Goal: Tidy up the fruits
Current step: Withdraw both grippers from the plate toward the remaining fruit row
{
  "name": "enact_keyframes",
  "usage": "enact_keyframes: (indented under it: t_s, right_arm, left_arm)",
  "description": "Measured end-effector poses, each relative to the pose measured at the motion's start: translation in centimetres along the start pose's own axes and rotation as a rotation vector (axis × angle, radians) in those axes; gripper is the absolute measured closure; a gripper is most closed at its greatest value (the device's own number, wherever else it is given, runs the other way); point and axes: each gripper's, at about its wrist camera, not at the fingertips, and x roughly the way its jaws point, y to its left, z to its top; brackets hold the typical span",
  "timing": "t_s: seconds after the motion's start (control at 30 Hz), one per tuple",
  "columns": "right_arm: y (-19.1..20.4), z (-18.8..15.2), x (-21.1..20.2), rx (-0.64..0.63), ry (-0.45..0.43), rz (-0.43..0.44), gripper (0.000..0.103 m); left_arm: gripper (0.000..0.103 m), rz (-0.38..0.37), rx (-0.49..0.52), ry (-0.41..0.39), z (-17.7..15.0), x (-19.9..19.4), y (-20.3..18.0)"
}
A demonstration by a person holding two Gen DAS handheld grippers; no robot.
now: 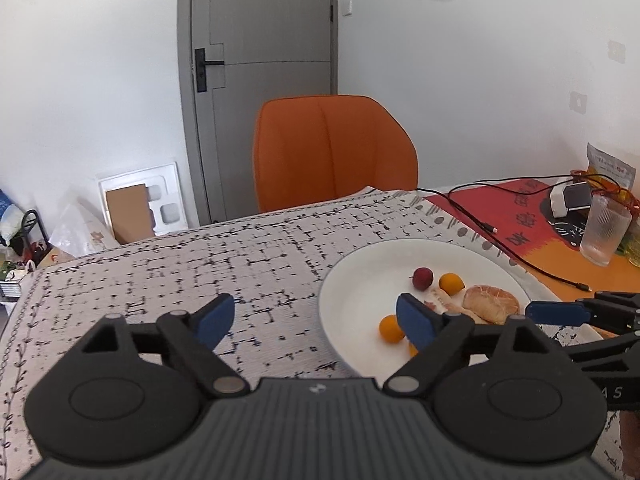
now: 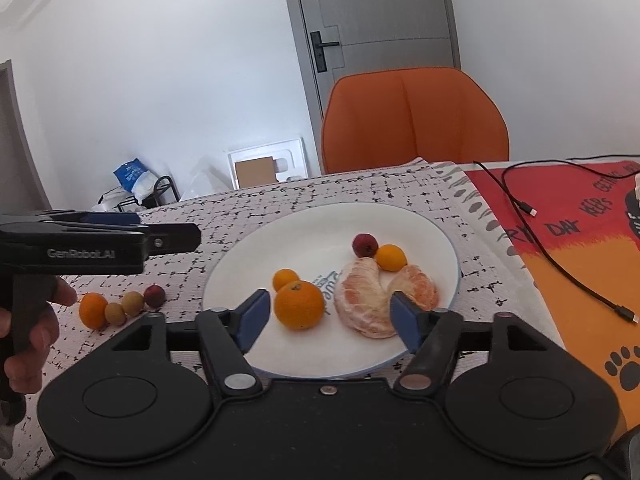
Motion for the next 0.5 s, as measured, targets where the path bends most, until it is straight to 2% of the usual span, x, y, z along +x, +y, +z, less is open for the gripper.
enact_keyframes:
  t_s: [0.13,0.33,0.5]
  right_arm:
    - [0.7,0.1,-0.5,-0.006,-0.008,0.010,0.024]
    - [1.8,0.3,-1.5,-0.013,-0.041,0.020,0.001]
    - [2.6,0.5,-1.9,-0.018,-0.047,0.037,0.000]
  left_arm:
    - [0.012,0.012,-0.007,-0.013,-0.2,-1.4,0.8]
    - [0.006,0.031,-0.034,-0.033,-0.6,-3.5,2.0]
    - [0.005,0.056,-0.061,-0.047,-0.8,-4.9,3.0]
